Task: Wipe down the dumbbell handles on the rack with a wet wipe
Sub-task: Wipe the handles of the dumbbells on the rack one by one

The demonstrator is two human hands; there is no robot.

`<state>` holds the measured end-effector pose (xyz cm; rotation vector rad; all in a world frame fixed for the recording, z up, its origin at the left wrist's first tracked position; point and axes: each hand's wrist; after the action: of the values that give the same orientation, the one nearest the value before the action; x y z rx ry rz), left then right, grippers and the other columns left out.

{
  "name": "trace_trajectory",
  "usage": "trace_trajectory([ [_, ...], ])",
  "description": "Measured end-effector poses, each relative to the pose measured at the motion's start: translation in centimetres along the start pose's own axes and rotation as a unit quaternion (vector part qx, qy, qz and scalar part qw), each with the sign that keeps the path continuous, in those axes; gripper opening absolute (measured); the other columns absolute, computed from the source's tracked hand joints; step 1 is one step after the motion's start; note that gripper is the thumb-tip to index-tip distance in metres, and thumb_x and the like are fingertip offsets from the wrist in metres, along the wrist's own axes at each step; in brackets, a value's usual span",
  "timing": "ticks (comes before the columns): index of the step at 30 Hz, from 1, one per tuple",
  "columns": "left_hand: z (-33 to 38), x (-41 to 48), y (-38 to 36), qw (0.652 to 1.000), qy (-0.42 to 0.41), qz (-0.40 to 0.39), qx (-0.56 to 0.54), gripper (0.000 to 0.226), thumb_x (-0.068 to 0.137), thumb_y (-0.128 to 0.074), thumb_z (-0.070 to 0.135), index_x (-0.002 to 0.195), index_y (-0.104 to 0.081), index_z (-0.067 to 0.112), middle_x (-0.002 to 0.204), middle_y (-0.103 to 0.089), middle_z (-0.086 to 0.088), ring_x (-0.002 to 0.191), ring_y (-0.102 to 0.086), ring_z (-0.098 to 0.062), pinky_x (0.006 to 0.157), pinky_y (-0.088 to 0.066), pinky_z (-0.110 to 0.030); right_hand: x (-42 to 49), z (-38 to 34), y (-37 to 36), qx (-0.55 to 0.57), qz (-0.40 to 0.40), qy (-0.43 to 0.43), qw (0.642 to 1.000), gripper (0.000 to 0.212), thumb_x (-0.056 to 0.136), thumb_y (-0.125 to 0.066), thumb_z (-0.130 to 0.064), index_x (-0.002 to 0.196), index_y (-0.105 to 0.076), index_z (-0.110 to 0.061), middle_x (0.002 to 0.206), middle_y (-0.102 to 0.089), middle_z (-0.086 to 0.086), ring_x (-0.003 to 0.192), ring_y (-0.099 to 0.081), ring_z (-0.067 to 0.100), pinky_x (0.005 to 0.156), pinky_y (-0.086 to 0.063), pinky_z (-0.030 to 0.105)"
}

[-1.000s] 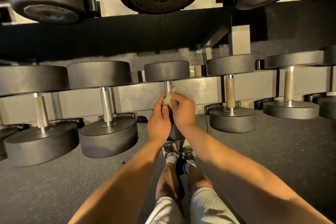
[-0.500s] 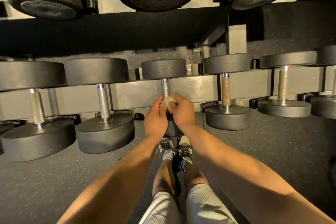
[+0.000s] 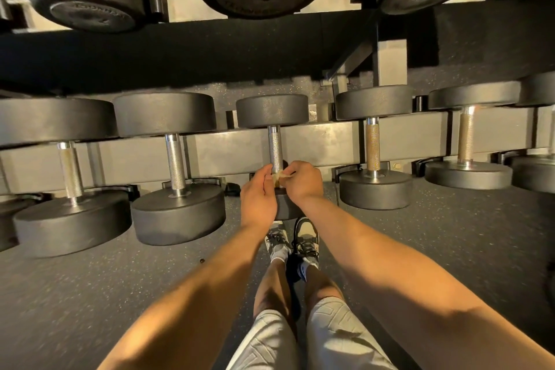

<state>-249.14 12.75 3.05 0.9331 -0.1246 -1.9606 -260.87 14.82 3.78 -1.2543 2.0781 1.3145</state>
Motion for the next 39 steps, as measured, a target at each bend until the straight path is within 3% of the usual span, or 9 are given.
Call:
trace_trajectory([
  [4,2.0,-1.0,0.7,1.000,0.014,-0.021,-0.011,0.034,0.109,-0.040,0.025,0.136,-0.060,0.020,0.132,-0.063,-0.001,0.118,-0.054,-0.013,0.101,-0.039,-0.025,-2.6,-0.4,1.4,0.090,0.006,0.020,0.996,0.015,0.091,-0.067,-0.004,0.098,-0.073,-0.015,0.093,-0.070,-0.001,0.084,-0.063,0.009,0.065,-0.042,0.004],
  [9,6.5,-4.0,2.4,0.998,-0.005,-0.048,-0.045,0.027,0.107,-0.048,0.027,0.125,-0.066,0.018,0.118,-0.067,0.004,0.106,-0.058,-0.009,0.086,-0.039,-0.019,-6.5,-2.4,4.8,0.190,0.022,0.027,0.981,0.025,0.097,-0.055,-0.001,0.105,-0.067,-0.022,0.102,-0.067,-0.003,0.099,-0.063,0.016,0.090,-0.052,0.026],
  [13,10.9,-5.5,3.6,0.998,-0.018,-0.032,-0.059,0.020,0.104,-0.053,0.025,0.114,-0.069,0.018,0.107,-0.069,0.003,0.100,-0.063,-0.015,0.083,-0.045,-0.026,-9.5,-4.8,8.9,0.198,0.031,0.049,0.979,0.027,0.100,-0.054,-0.004,0.117,-0.069,-0.017,0.115,-0.062,-0.001,0.105,-0.059,0.015,0.097,-0.049,0.026],
  [18,16.9,-6.6,4.3,0.994,-0.025,-0.005,-0.111,0.015,0.103,-0.057,0.022,0.106,-0.071,0.018,0.098,-0.071,0.001,0.092,-0.068,-0.018,0.072,-0.048,-0.016,-12.0,-6.8,14.4,0.220,0.082,0.076,0.969,0.022,0.095,-0.062,-0.005,0.110,-0.069,-0.019,0.107,-0.066,-0.002,0.096,-0.064,0.016,0.088,-0.056,0.031],
  [22,21.0,-7.2,3.6,0.995,-0.076,0.002,-0.064,0.016,0.102,-0.057,0.021,0.108,-0.071,0.019,0.094,-0.064,0.015,0.086,-0.059,0.001,0.069,-0.041,-0.006,-12.7,-7.1,17.9,0.256,0.095,0.079,0.959,0.019,0.092,-0.063,-0.010,0.101,-0.065,-0.026,0.098,-0.069,-0.004,0.093,-0.067,0.017,0.087,-0.059,0.042],
  [28,26.8,-6.5,0.5,0.987,-0.044,0.042,-0.151,0.021,0.098,-0.066,0.024,0.116,-0.068,0.015,0.105,-0.069,0.003,0.095,-0.065,-0.011,0.073,-0.047,-0.014,-11.0,-8.3,23.7,0.290,0.095,0.126,0.944,0.009,0.097,-0.061,-0.014,0.103,-0.068,-0.017,0.096,-0.071,0.002,0.090,-0.065,0.016,0.078,-0.053,0.025],
  [31,30.3,-6.1,-1.6,0.983,-0.050,0.052,-0.169,0.015,0.100,-0.062,0.026,0.112,-0.066,0.019,0.103,-0.069,0.003,0.090,-0.065,-0.007,0.072,-0.049,-0.012,-8.9,-8.9,26.7,0.296,0.093,0.140,0.940,0.010,0.098,-0.061,-0.015,0.103,-0.069,-0.019,0.099,-0.070,0.003,0.093,-0.066,0.018,0.082,-0.056,0.030],
  [35,34.5,-4.6,-4.0,0.973,-0.051,0.023,-0.226,0.015,0.102,-0.059,0.025,0.110,-0.070,0.021,0.105,-0.071,0.001,0.097,-0.066,-0.014,0.088,-0.054,-0.032,-5.9,-10.3,30.8,0.287,0.099,0.159,0.940,0.015,0.098,-0.061,-0.018,0.097,-0.067,-0.031,0.110,-0.064,-0.001,0.096,-0.063,0.010,0.087,-0.053,0.027],
  [39,37.7,-3.4,-4.8,0.967,-0.090,0.025,-0.238,0.015,0.102,-0.060,0.020,0.114,-0.067,0.024,0.104,-0.071,0.000,0.090,-0.065,-0.009,0.079,-0.052,-0.020,-3.8,-12.6,33.7,0.290,0.069,0.181,0.937,0.015,0.100,-0.056,-0.013,0.101,-0.070,-0.018,0.095,-0.066,-0.007,0.085,-0.061,0.004,0.073,-0.047,0.014],
])
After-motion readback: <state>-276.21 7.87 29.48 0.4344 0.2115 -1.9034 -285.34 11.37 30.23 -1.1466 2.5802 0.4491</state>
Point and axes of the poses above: each hand's wrist, its own x-axis towards the middle knuckle, its own y-axis out of the back of the hand, z = x × y
